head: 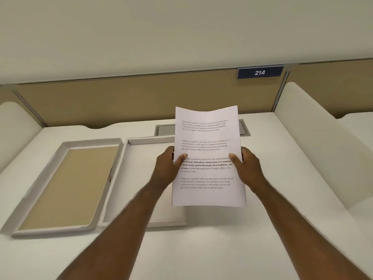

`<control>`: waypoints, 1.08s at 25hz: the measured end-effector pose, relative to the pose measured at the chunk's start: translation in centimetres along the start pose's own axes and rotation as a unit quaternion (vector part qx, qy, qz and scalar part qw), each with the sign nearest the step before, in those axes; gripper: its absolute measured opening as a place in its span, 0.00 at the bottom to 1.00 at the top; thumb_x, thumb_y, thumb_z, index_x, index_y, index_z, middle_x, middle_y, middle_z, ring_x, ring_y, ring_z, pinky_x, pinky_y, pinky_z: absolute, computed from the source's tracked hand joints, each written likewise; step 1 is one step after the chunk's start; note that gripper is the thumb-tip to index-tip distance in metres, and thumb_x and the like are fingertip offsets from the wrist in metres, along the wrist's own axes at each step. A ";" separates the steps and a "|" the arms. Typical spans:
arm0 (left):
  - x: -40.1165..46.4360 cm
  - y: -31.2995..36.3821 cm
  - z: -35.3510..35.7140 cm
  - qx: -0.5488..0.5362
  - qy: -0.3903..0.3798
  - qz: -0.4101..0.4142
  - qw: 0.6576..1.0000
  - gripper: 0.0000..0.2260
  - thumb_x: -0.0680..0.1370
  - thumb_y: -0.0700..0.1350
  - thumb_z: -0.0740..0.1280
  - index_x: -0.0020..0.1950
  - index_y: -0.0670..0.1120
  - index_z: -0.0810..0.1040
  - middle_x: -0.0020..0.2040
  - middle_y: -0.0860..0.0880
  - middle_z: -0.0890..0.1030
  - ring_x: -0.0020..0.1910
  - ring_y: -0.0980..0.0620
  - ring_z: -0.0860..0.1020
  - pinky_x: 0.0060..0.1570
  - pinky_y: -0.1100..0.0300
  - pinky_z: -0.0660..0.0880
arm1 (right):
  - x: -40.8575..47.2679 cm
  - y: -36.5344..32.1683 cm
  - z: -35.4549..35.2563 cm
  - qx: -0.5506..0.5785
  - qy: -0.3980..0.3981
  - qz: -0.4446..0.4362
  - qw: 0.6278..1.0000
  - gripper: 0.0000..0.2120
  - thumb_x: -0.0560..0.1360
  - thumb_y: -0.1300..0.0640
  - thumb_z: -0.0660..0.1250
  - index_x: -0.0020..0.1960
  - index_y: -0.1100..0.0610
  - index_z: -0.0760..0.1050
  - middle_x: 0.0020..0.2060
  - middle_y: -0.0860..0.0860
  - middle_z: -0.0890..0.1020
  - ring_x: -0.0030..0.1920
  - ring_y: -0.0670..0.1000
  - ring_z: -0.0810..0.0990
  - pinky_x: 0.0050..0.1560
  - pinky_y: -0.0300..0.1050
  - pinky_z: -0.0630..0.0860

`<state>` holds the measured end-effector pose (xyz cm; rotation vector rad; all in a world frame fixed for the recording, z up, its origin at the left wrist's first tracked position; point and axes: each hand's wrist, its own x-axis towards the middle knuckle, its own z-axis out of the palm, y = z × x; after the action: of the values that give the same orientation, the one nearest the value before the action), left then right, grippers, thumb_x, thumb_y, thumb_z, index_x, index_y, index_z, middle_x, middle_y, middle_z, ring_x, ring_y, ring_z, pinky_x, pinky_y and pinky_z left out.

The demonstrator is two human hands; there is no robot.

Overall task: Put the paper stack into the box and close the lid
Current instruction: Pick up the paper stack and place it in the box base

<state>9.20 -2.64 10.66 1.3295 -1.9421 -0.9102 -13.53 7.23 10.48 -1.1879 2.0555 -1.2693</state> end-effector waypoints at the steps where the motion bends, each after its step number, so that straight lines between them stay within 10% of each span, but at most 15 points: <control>1: 0.0 -0.8 -1.3 0.007 0.006 -0.011 1.000 0.18 0.77 0.55 0.67 0.58 0.42 0.76 0.49 0.52 0.81 0.43 0.54 0.79 0.37 0.69 0.71 | 0.1 -0.8 1.4 -0.002 -0.013 0.002 1.000 0.14 0.78 0.55 0.63 0.60 0.61 0.74 0.56 0.56 0.82 0.53 0.57 0.80 0.53 0.50 0.77; 16: 1.7 -15.2 -12.9 0.092 -0.034 -0.117 0.988 0.15 0.77 0.53 0.67 0.48 0.40 0.74 0.43 0.47 0.78 0.42 0.50 0.75 0.32 0.65 0.65 | 0.2 -5.9 20.9 -0.071 -0.107 0.143 0.981 0.17 0.76 0.53 0.64 0.59 0.63 0.74 0.57 0.59 0.81 0.56 0.59 0.79 0.58 0.53 0.77; 27: 4.7 -18.2 -11.7 0.127 -0.086 -0.146 0.977 0.19 0.78 0.53 0.65 0.57 0.37 0.75 0.58 0.40 0.81 0.56 0.41 0.79 0.52 0.52 0.75 | 1.5 -5.3 24.8 -0.136 -0.105 0.184 0.968 0.19 0.77 0.55 0.62 0.62 0.66 0.71 0.61 0.62 0.78 0.60 0.62 0.77 0.58 0.52 0.75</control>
<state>26.58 -14.13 3.13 1.7723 -2.0827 -0.9652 6.02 -7.30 3.36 -0.9415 2.2038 -0.6774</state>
